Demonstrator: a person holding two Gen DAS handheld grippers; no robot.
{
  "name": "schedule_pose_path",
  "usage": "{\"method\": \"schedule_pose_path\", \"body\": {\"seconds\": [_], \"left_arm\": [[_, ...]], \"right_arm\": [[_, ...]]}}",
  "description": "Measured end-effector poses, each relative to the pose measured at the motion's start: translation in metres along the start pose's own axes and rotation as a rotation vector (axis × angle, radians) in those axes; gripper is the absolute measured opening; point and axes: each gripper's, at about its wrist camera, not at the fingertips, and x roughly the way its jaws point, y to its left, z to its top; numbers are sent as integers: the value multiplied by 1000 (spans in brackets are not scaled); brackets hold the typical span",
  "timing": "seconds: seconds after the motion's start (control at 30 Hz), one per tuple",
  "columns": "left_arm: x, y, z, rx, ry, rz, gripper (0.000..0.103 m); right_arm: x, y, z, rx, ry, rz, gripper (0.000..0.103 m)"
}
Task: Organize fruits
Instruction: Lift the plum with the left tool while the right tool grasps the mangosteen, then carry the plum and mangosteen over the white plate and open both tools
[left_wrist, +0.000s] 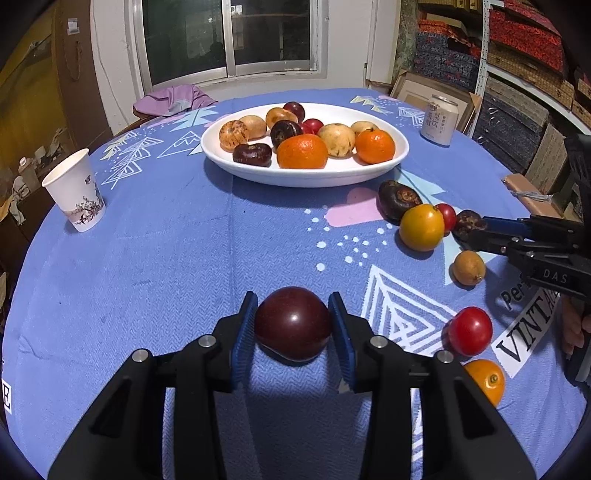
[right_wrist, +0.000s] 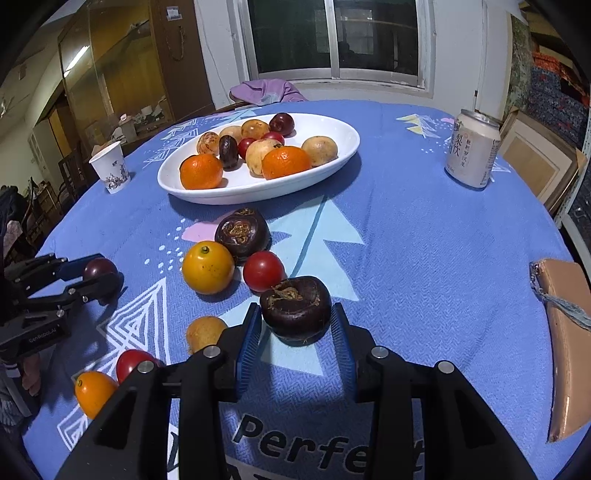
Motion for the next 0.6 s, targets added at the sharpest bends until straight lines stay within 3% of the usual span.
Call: {"method": "schedule_pose_path", "body": {"seconds": [0.13, 0.4, 0.6], "left_arm": [[5, 4, -1, -22, 22, 0, 43], [5, 4, -1, -26, 27, -5, 39], [-10, 9, 5, -47, -33, -21, 39]], "right_arm": [[5, 4, 1, -17, 16, -7, 43], [-1, 4, 1, -10, -20, 18, 42], [-13, -9, 3, 51, -63, 44, 42]]}}
